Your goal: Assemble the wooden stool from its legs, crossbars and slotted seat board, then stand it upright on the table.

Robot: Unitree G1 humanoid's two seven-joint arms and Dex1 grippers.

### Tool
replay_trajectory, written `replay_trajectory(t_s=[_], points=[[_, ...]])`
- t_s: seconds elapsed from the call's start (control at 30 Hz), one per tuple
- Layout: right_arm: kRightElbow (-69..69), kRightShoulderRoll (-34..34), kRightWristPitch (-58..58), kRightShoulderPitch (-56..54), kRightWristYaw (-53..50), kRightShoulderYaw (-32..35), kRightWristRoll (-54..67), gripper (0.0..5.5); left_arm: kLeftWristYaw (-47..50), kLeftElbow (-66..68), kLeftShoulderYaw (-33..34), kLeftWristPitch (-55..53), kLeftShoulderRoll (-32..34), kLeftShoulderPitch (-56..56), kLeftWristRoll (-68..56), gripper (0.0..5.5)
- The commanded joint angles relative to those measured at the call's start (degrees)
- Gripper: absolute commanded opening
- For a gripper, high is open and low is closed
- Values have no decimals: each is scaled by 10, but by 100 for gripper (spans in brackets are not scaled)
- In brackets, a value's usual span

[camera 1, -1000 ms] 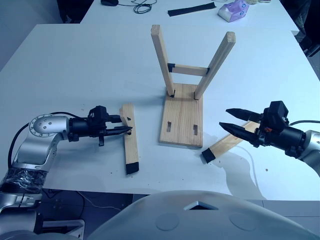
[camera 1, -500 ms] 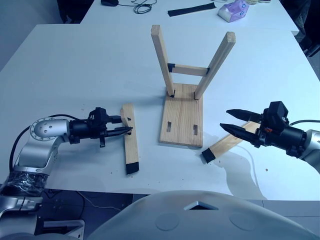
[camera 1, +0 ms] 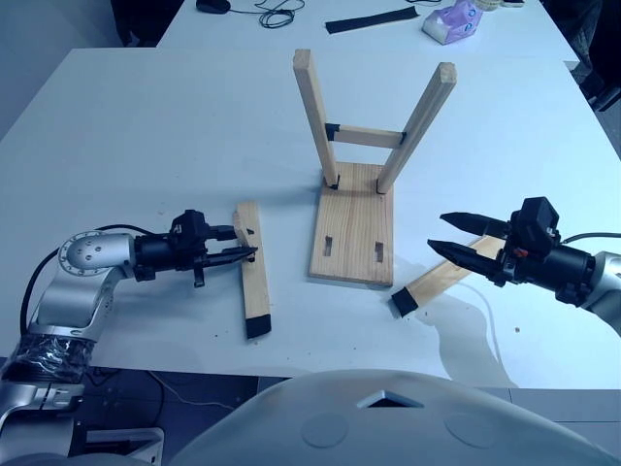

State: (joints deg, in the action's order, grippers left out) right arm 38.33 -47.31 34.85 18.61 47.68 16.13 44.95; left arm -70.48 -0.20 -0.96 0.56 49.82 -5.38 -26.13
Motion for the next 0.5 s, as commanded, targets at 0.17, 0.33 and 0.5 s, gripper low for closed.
replay_trajectory(t_s=[0.17, 0.33, 0.5], points=[[1, -2, 2, -9, -2, -6, -7, 253, -35, 83, -52, -8, 3, -27, 72, 234], [-8, -8, 0, -18, 8, -11, -11, 253, -21, 126, -57, 46, -14, -40, 96, 300], [-17, -9, 0, -30, 12, -15, -18, 253, 16, 183, -52, 94, -35, 1, 118, 368]])
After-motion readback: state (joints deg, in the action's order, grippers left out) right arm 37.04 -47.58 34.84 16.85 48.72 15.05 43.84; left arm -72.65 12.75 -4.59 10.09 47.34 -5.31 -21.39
